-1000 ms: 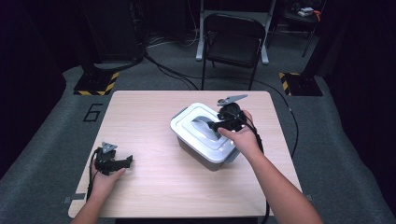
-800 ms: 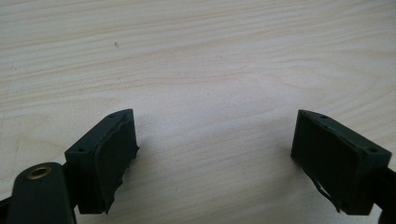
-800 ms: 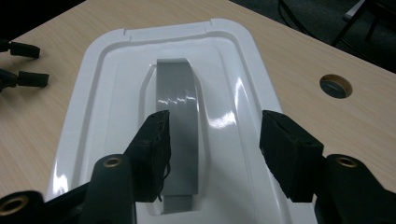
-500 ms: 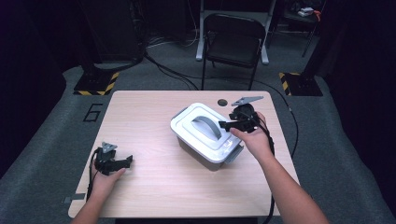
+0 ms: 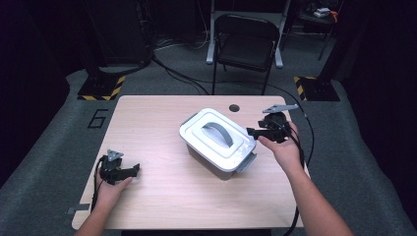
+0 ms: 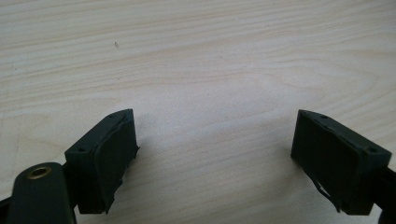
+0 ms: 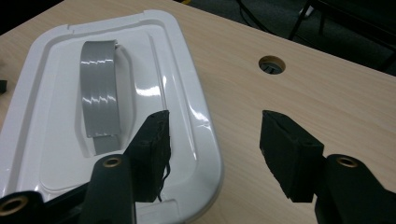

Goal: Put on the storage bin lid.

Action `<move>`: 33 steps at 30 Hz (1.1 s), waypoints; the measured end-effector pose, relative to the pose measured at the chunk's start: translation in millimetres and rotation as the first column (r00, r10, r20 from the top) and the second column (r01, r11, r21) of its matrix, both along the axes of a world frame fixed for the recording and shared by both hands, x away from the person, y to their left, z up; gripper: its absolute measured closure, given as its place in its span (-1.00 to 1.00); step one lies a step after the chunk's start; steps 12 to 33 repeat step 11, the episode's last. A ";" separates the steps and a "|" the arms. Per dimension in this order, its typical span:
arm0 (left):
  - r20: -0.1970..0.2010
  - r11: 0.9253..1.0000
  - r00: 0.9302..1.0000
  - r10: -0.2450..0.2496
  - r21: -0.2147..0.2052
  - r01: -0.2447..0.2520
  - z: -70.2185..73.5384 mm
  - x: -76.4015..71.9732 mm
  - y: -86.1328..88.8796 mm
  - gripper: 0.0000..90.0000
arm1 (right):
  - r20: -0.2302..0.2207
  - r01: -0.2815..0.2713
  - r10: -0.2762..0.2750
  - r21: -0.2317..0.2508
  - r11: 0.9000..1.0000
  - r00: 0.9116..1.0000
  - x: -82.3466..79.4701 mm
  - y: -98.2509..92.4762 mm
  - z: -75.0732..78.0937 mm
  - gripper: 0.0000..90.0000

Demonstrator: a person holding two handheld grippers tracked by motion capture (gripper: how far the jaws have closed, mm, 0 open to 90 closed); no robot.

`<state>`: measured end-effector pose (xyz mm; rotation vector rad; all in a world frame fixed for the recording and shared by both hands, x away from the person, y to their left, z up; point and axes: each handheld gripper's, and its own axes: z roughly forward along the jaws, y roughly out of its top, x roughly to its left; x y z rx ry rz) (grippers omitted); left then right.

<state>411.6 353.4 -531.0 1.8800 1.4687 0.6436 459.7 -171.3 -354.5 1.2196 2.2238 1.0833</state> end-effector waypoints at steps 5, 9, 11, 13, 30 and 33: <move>0.000 1.000 1.000 0.000 0.000 0.000 0.0 0.0 0.0 -0.69 | 0.000 0.028 -0.028 -0.002 1.000 1.000 -2.9 -13.1 -4.0 -0.06; 0.000 1.000 1.000 0.000 0.000 0.000 0.0 0.0 0.0 -0.69 | 0.004 0.054 -0.054 -0.001 0.999 0.999 -6.5 -21.8 -8.3 -0.09; 0.000 1.000 1.000 0.000 0.000 0.000 0.0 0.0 0.0 -0.69 | 0.006 0.066 -0.066 0.007 0.998 0.998 -9.4 -26.7 -11.7 -0.12; 0.000 1.000 1.000 0.000 0.000 0.000 0.0 0.0 0.0 -0.69 | 0.006 0.066 -0.066 0.007 0.998 0.998 -9.4 -26.7 -11.7 -0.12; 0.000 1.000 1.000 0.000 0.000 0.000 0.0 0.0 0.0 -0.69 | 0.006 0.066 -0.066 0.007 0.998 0.998 -9.4 -26.7 -11.7 -0.12; 0.000 1.000 1.000 0.000 0.000 0.000 0.0 0.0 0.0 -0.69 | 0.006 0.066 -0.066 0.007 0.998 0.998 -9.4 -26.7 -11.7 -0.12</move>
